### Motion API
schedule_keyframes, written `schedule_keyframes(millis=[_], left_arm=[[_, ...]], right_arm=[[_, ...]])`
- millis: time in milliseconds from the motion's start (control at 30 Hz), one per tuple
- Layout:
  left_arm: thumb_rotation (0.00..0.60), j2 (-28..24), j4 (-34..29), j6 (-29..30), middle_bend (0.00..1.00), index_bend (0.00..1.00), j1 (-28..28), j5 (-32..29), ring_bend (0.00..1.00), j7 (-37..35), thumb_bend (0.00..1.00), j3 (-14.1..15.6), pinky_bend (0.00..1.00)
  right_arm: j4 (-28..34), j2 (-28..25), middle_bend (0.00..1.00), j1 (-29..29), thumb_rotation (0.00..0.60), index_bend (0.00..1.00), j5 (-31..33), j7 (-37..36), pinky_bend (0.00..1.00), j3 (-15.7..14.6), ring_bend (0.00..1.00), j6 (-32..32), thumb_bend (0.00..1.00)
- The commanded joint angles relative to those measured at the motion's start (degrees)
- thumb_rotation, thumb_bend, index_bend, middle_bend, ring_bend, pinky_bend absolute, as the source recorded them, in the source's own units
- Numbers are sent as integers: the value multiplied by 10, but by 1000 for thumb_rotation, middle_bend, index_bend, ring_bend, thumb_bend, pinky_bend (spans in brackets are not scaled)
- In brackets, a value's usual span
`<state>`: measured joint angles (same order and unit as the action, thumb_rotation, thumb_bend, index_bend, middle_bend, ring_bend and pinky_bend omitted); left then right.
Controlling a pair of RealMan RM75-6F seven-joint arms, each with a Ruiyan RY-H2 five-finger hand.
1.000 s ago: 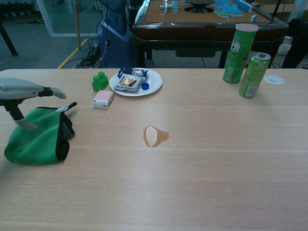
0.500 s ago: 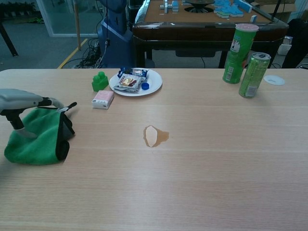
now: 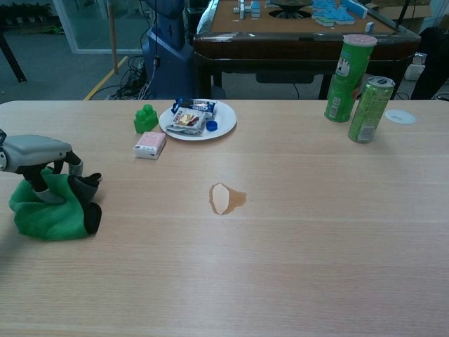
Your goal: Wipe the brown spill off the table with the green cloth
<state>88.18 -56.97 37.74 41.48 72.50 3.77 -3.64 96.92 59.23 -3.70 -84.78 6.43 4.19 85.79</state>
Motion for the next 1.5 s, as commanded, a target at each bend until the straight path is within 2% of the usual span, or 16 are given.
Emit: schedule_keyframes(millis=[33,200,367,533,900,1333,1500], left_arm=[[600,2,0,13,605,600,3,21,648,-27,210,1,874],[600,-21,-44,42,674,625,10,45,703,-65,211,-13,921],[600,-47,-105,61,679,616,28,62,706,-101,210,-36,925],[600,-51,-141,48,676,590,57,65,692,-116,210,-54,926],[600,16,-111,11,655,566,127,53,679,-108,211,-81,923],[600,139,16,-29,650,563,193,21,678,-103,210,-97,922],[600,175,69,-43,649,562,212,30,678,-102,211,-86,922]], right_arm=[[-1,1,214,0,600,216,-1,-2,215,0,169,1,162],[-6,4,214,0,600,216,-1,-6,215,-1,169,-2,162],[-11,6,214,-1,600,216,-2,-11,215,1,169,-2,162],[-16,7,214,-2,600,216,-2,-16,215,1,169,-3,162],[-20,5,214,3,600,216,1,-23,215,0,169,1,162],[-16,4,214,1,600,216,3,-18,215,1,169,-5,162],[-15,4,214,1,600,216,6,-17,215,2,169,-7,162]])
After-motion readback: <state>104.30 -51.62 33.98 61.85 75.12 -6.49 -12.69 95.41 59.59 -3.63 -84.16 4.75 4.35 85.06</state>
